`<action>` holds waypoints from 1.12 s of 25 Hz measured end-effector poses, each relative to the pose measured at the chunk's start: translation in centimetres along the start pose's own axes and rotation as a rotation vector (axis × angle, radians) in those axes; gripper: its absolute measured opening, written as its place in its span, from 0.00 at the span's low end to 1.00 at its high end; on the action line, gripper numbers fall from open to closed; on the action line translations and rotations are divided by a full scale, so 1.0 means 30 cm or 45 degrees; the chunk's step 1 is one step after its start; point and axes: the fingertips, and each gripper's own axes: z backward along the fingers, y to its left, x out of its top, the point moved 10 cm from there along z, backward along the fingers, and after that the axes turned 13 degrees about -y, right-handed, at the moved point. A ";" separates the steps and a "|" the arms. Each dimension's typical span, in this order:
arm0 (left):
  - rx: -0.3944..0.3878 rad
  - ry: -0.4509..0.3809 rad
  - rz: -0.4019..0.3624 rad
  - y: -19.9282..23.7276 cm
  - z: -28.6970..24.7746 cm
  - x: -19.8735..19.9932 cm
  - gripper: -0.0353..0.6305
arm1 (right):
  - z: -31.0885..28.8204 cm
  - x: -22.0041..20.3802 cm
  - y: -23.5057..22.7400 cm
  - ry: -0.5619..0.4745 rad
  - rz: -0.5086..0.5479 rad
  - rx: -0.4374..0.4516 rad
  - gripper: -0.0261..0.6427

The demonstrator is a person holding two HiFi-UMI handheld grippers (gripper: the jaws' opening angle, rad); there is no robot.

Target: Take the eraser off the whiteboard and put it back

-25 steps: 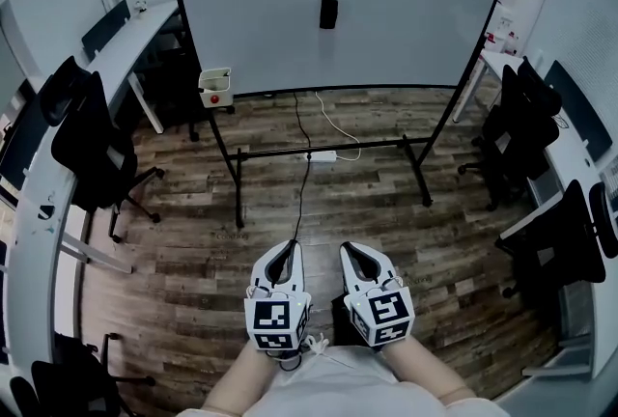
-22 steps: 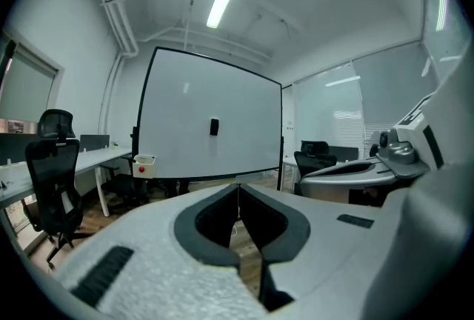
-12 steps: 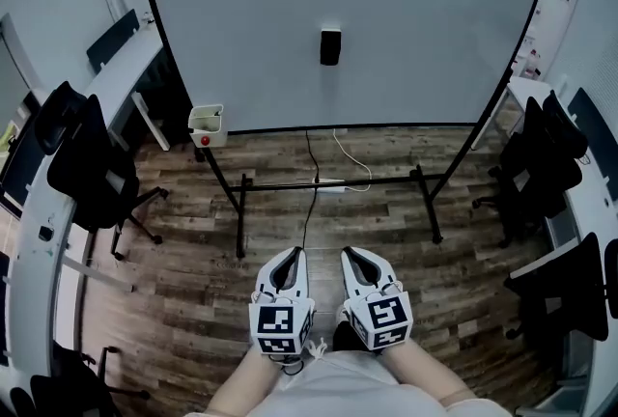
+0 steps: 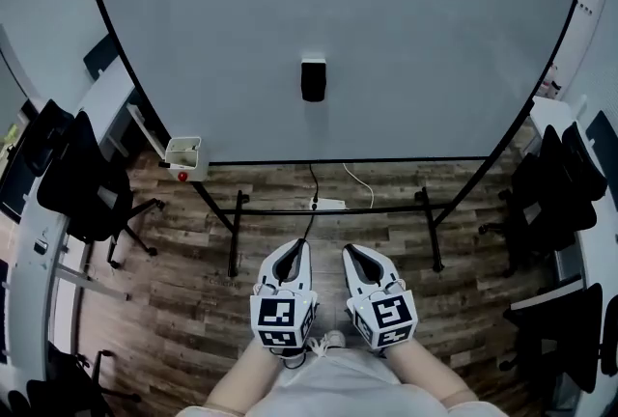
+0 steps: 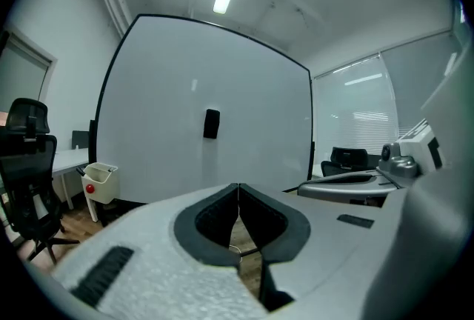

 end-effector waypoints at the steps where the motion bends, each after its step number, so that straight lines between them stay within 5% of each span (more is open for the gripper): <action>1: 0.007 0.008 0.005 0.003 -0.030 -0.003 0.08 | -0.016 -0.007 -0.025 0.008 -0.004 0.000 0.08; 11: 0.077 -0.014 -0.025 0.095 -0.319 0.012 0.08 | -0.232 -0.015 -0.208 0.007 -0.006 -0.037 0.08; 28: -0.006 -0.161 -0.028 0.276 -0.806 0.137 0.10 | -0.640 0.097 -0.416 -0.077 0.097 -0.114 0.08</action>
